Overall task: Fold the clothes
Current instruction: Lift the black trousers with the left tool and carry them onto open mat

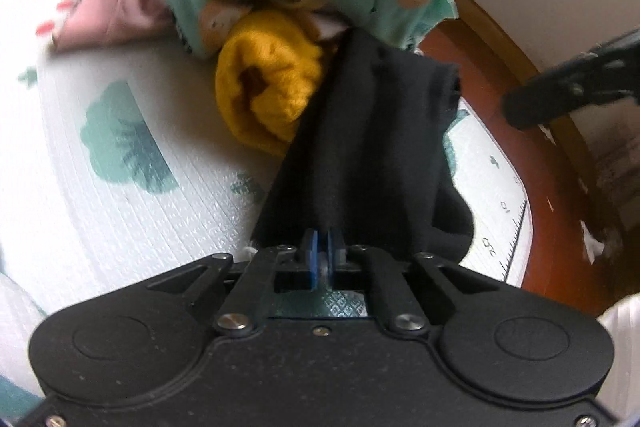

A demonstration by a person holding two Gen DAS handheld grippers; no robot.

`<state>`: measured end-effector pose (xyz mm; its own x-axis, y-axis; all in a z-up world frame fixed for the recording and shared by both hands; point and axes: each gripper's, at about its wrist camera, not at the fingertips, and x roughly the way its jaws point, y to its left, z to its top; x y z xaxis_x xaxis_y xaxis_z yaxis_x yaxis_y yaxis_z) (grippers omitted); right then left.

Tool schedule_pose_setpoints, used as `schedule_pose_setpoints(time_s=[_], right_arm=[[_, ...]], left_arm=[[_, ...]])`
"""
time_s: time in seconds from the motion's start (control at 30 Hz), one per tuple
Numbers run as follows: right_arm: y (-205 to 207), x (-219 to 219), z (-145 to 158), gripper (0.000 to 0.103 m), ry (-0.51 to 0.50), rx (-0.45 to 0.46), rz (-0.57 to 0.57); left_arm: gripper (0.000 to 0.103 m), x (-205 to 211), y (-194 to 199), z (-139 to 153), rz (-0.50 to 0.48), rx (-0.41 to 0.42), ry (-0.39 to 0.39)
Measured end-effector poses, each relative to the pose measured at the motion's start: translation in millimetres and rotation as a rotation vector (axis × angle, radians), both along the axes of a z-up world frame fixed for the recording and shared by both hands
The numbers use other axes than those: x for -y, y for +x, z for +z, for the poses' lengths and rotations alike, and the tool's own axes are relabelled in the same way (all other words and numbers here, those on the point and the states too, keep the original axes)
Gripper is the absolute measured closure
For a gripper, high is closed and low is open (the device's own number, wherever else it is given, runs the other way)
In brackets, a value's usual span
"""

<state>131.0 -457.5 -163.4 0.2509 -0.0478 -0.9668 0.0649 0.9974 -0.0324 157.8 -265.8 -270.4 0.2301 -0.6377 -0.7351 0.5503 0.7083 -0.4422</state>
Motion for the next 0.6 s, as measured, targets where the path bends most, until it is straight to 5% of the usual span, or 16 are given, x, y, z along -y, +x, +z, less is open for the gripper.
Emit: schedule_pose_setpoints(time_s=[0.23,0.6], right_arm=[[-8.1,-20.0,22.3,0.049,-0.087,0.051,0.176],[-49.4,-117.4,80.4,0.051,-0.185,0.290,0.730]], left_arm=[[0.102,-32.4,-10.0,60.0,0.017,0.086,-0.049],[0.102,-104.9,-38.4,202.8,0.041,0.321,-0.033]])
